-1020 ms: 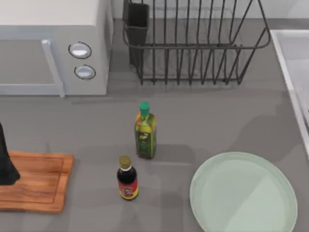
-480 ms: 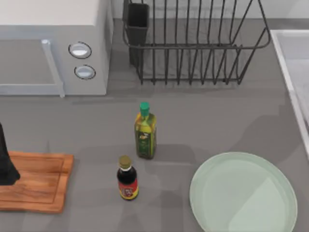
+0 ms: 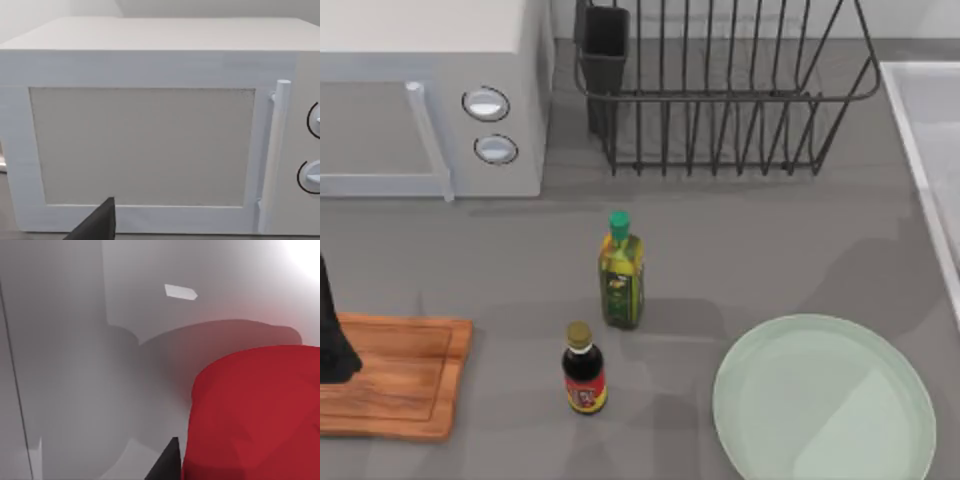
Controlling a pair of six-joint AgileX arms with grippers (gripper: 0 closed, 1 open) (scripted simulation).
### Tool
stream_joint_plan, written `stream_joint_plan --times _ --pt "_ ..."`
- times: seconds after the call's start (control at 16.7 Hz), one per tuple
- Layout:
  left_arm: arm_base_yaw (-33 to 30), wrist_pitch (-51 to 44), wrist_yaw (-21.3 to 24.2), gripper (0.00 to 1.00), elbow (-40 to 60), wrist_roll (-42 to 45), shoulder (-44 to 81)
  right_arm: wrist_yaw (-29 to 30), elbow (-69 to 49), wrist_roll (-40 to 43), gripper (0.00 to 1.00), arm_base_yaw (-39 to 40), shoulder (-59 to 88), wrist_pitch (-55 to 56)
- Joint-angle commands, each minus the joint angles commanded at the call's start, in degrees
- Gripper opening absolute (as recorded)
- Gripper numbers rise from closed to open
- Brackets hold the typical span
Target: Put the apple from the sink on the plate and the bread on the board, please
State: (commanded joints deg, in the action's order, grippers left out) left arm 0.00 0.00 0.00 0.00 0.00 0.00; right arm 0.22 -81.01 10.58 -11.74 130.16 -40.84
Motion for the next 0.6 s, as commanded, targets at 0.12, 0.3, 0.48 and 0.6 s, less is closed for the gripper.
stream_joint_plan --times 0.12,0.3,0.48,0.6 --pt "0.0 0.0 0.0 1.00 0.0 0.0 0.0 0.0 0.0 0.0 0.00 0.0 0.0 0.0" --pt "0.0 0.0 0.0 1.00 0.0 0.0 0.0 0.0 0.0 0.0 0.00 0.0 0.0 0.0" --pt "0.0 0.0 0.0 1.00 0.0 0.0 0.0 0.0 0.0 0.0 0.00 0.0 0.0 0.0" --pt "0.0 0.0 0.0 1.00 0.0 0.0 0.0 0.0 0.0 -0.1 0.00 0.1 -0.1 0.0"
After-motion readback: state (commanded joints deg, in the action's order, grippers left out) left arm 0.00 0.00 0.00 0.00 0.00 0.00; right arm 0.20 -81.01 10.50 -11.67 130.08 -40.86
